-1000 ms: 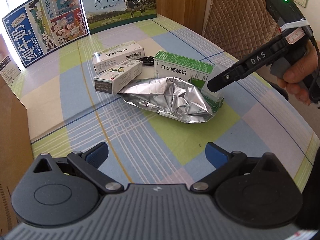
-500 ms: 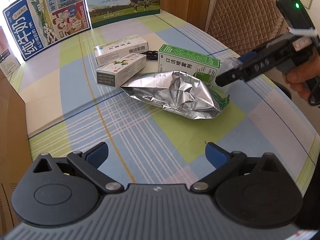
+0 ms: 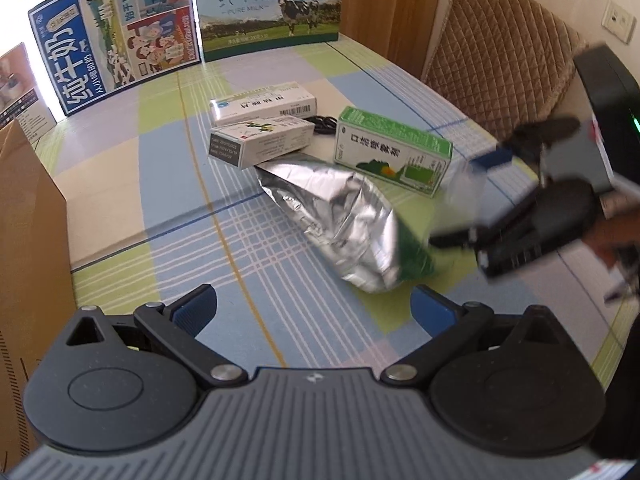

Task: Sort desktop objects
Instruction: 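Grasp the silver foil tea bag with the left gripper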

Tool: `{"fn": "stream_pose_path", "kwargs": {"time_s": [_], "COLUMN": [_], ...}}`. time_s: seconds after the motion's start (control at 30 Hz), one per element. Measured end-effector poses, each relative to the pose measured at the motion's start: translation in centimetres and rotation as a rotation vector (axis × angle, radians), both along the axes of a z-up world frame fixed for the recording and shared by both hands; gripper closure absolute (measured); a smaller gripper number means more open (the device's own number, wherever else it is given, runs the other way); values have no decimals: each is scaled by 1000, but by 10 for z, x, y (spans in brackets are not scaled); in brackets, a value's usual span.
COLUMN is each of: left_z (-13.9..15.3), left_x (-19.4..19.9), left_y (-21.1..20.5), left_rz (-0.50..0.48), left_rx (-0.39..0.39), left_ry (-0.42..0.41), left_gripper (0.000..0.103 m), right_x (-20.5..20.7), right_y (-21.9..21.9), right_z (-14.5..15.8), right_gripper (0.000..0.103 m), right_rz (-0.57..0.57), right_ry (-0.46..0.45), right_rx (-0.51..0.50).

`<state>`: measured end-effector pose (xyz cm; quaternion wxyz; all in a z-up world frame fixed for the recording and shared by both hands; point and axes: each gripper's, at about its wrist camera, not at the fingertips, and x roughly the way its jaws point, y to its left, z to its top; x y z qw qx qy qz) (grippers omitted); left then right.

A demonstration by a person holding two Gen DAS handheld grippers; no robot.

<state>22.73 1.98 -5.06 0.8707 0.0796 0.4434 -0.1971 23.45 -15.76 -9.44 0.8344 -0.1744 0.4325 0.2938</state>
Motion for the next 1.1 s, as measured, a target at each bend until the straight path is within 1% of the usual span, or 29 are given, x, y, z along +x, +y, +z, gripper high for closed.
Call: {"fn": "stream_pose_path", "kwargs": {"time_s": [0.17, 0.23, 0.3, 0.37, 0.5, 0.53, 0.6, 0.67, 0.7, 0.73, 0.8, 0.83, 1.0, 1.07, 1.1], "left_z": [0, -3, -7, -11, -20, -23, -29, -35, -37, -39, -42, -43, -38, -35, -33], "left_x": [10, 19, 32, 44, 68, 73, 82, 88, 91, 92, 94, 93, 80, 68, 61], "left_y": [-2, -4, -8, -14, -26, -28, -32, -38, -41, -44, -49, -51, -49, -45, -43], "left_rz": [17, 36, 59, 83, 127, 138, 157, 167, 166, 168, 164, 163, 103, 80, 67], "left_rx": [-40, -88, -147, -182, -195, -200, -199, -185, -177, -165, -125, -102, -54, -33, -23], "left_ry": [24, 60, 117, 153, 193, 208, 227, 238, 243, 244, 234, 232, 213, 213, 215], "left_gripper": [2, 2, 2, 4, 7, 11, 15, 22, 23, 22, 27, 32, 42, 46, 46], "right_x": [-2, 0, 1, 4, 5, 4, 3, 2, 1, 0, -2, -3, -12, -19, -24], "right_y": [-13, -21, -28, -34, -40, -41, -42, -42, -42, -43, -42, -42, -40, -39, -39], "right_z": [5, 8, 9, 10, 11, 11, 11, 9, 8, 8, 7, 7, 8, 10, 10], "right_gripper": [15, 15, 15, 15, 15, 15, 15, 15, 15, 15, 15, 15, 15, 15, 15], "right_rz": [-65, -82, -87, -91, -96, -95, -94, -94, -94, -93, -90, -87, -63, -55, -50], "right_ry": [3, 24, 41, 48, 44, 43, 43, 45, 47, 45, 39, 37, 44, 57, 65], "right_rx": [-21, -22, -24, -33, -49, -51, -53, -56, -58, -60, -67, -72, -81, -69, -64]}}
